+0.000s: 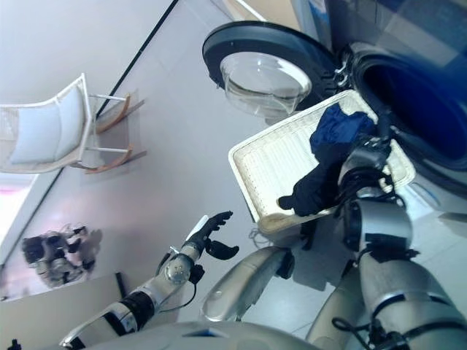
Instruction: Pick up the clothes and place them into the washing machine
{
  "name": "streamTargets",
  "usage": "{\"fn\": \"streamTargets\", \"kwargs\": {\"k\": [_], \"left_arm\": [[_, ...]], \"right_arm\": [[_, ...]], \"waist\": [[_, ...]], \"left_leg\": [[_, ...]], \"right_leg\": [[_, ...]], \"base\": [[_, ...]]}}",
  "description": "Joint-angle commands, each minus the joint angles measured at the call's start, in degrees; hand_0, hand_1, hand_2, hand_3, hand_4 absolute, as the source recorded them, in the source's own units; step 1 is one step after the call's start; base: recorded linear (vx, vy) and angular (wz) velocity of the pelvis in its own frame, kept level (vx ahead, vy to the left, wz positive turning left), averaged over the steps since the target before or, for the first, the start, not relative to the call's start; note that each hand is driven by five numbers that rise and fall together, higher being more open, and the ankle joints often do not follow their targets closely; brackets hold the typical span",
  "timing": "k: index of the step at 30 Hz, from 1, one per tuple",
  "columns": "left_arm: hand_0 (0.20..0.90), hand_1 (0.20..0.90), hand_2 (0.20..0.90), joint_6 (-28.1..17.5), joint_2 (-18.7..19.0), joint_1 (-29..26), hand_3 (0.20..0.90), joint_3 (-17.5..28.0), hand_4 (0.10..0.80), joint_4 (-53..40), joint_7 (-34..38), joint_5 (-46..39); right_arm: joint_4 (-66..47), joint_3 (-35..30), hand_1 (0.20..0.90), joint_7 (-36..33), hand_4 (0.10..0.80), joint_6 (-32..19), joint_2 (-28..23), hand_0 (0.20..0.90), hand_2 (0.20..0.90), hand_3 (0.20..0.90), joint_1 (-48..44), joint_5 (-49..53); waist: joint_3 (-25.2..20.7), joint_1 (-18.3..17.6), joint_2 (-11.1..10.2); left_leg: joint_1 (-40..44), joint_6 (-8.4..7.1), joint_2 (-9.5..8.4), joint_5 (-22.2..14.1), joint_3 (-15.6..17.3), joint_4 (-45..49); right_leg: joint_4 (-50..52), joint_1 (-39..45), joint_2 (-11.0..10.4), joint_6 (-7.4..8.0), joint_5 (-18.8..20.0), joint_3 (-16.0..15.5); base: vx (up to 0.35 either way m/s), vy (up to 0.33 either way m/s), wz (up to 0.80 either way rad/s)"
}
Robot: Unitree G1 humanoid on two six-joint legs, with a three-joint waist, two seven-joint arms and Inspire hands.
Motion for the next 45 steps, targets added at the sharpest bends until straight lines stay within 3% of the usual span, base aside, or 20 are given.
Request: {"fn": "streamTargets", "kwargs": {"k": [1, 4, 7, 11, 15, 16, 20, 28, 38, 45], "left_arm": [[0.900, 0.900, 0.900, 0.1, 1.7, -0.3, 0.900, 2.6, 0.800, 3.5, 0.3, 0.3], [0.900, 0.900, 0.900, 0.6, 1.5, 1.1, 0.900, 3.6, 0.800, 5.6, -0.2, 0.4], [0.900, 0.900, 0.900, 1.0, 2.0, 2.8, 0.900, 5.1, 0.800, 6.9, -0.2, 0.8], [0.900, 0.900, 0.900, 1.3, 3.3, 5.3, 0.900, 7.4, 0.800, 8.0, -0.2, 1.0], [0.900, 0.900, 0.900, 1.2, 4.4, 5.8, 0.900, 8.3, 0.800, 8.6, 1.4, 1.2], [0.900, 0.900, 0.900, 0.9, 4.6, 6.3, 0.900, 8.7, 0.800, 8.7, 2.7, 1.2], [0.900, 0.900, 0.900, 0.4, 4.8, 6.4, 0.900, 9.5, 0.800, 9.1, 4.5, 2.1], [0.900, 0.900, 0.900, 0.4, 4.0, 2.5, 0.900, 9.8, 0.800, 15.9, 7.4, 1.9], [0.900, 0.900, 0.900, 0.6, 4.8, -2.2, 0.900, 10.4, 0.800, 19.0, 9.8, -0.4], [0.900, 0.900, 0.900, 1.2, 4.5, -3.6, 0.900, 10.3, 0.800, 19.7, 10.5, -0.6]], "right_arm": [[-6.4, -0.2, 0.900, 3.2, 0.800, -0.4, 0.8, 0.900, 0.900, 0.900, 2.7, -1.8], [-8.3, 2.8, 0.900, 3.0, 0.800, 0.6, 4.0, 0.900, 0.900, 0.900, 7.5, -5.8], [-9.5, 8.6, 0.900, -0.2, 0.800, 2.0, 5.2, 0.900, 0.900, 0.900, 12.0, -16.0], [-7.3, 19.6, 0.900, -5.0, 0.800, 6.9, 3.9, 0.900, 0.900, 0.900, 14.4, -38.6], [-6.2, 31.1, 0.900, -10.1, 0.800, 11.8, 3.1, 0.900, 0.900, 0.900, 10.3, -61.2], [-6.5, 35.5, 0.900, -12.4, 0.800, 13.2, 3.0, 0.900, 0.900, 0.900, 9.1, -70.8], [-6.6, 42.8, 0.900, -14.0, 0.800, 15.8, 2.2, 0.900, 0.900, 0.900, 7.1, -85.8], [-3.9, 48.7, 0.900, -15.6, 0.800, 17.6, 3.6, 0.900, 0.900, 0.900, 1.4, -96.8], [-8.3, 53.0, 0.900, -16.1, 0.800, 17.3, 4.8, 0.900, 0.900, 0.900, -3.1, -99.7], [-9.6, 55.0, 0.900, -16.2, 0.800, 17.4, 9.5, 0.900, 0.900, 0.900, -1.4, -101.8]], "waist": [[-0.3, 0.4, -3.0], [-0.6, -0.8, -5.9], [-0.6, -2.1, -8.6], [-0.7, -3.2, -11.8], [-0.8, -4.0, -13.7], [-0.9, -4.2, -14.5], [-1.1, -4.6, -15.5], [0.9, -4.1, -16.6], [4.1, -3.0, -17.8], [5.1, -2.2, -18.6]], "left_leg": [[0.7, -1.83, -2.32, -3.2, 0.7, -0.9], [3.4, -1.90, -1.46, -3.2, 0.0, -2.0], [5.7, -1.99, -0.43, -3.0, 0.0, -2.9], [8.4, -1.97, 1.26, -2.6, 0.5, -4.6], [9.3, -2.09, 2.52, -2.1, 1.7, -6.1], [9.4, -2.30, 2.87, -1.7, 2.1, -6.8], [9.3, -2.72, 3.33, -1.0, 1.9, -7.6], [7.6, -3.16, 3.60, 0.0, 1.5, -7.8], [4.8, -3.97, 4.25, 1.6, 0.6, -8.4], [3.8, -4.06, 4.47, 1.6, -0.5, -8.3]], "right_leg": [[-2.7, 9.4, 1.9, -2.67, -4.1, -2.6], [-4.7, 12.5, 2.7, -2.59, -3.4, -3.5], [-5.9, 14.9, 3.2, -2.45, -2.9, -4.5], [-7.5, 16.7, 4.4, -2.11, -1.7, -5.1], [-9.2, 16.7, 5.4, -1.84, -0.2, -5.0], [-10.7, 16.9, 5.9, -1.61, 0.7, -4.7], [-12.1, 17.1, 6.0, -1.55, 1.5, -5.6], [-11.4, 15.3, 6.3, -2.08, 1.8, -6.5], [-10.6, 13.0, 6.9, -2.72, 1.5, -7.6], [-9.9, 12.6, 6.8, -2.88, 0.7, -8.8]], "base": [[0.051, -0.069, 0.01], [0.059, -0.058, 0.08], [0.044, -0.052, 0.00], [0.022, -0.043, -0.12], [-0.026, -0.024, -0.26], [-0.029, -0.014, -0.31], [-0.006, -0.018, -0.15], [-0.028, -0.020, 0.08], [0.003, -0.023, 0.04], [0.025, -0.038, 0.13]]}}
